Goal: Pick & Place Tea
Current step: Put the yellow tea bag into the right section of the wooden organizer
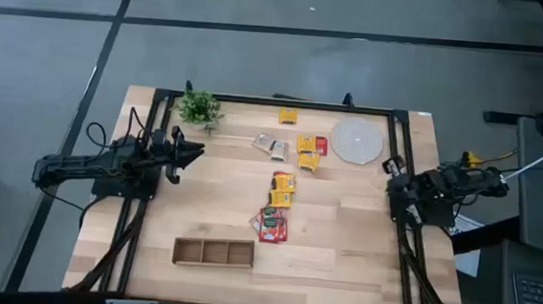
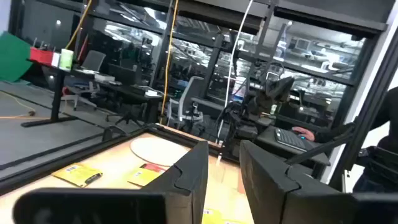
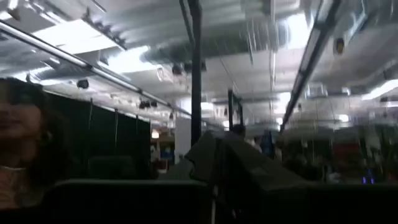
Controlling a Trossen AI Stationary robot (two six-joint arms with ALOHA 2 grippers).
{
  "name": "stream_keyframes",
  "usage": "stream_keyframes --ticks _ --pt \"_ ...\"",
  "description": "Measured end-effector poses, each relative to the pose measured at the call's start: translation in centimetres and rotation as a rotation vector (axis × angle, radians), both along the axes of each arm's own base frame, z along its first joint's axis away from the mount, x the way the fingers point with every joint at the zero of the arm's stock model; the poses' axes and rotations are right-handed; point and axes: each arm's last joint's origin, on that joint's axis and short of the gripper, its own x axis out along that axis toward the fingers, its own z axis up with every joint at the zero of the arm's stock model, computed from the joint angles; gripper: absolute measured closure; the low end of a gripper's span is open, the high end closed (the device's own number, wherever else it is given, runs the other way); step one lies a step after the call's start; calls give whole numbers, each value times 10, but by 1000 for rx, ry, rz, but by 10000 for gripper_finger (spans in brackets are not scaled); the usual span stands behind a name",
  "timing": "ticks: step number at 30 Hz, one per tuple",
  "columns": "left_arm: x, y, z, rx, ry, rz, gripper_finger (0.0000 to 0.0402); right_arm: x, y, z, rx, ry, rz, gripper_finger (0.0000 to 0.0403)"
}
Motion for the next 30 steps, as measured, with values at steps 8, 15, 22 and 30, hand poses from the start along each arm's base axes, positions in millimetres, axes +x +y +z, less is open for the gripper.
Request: stream_keyframes --ticks 8,15,22,30 --pt "0 0 -1 -1 11 -6 313 13 4 -28 -8 336 40 366" --pt "0 1 -1 -8 11 29 310 14 4 -33 16 410 56 366" --pt "-1 4 -1 -76 -6 116 315 14 4 -32 19 394 56 366" --pt "-1 5 -1 -136 -33 143 315 14 2 -31 -9 370 -16 366"
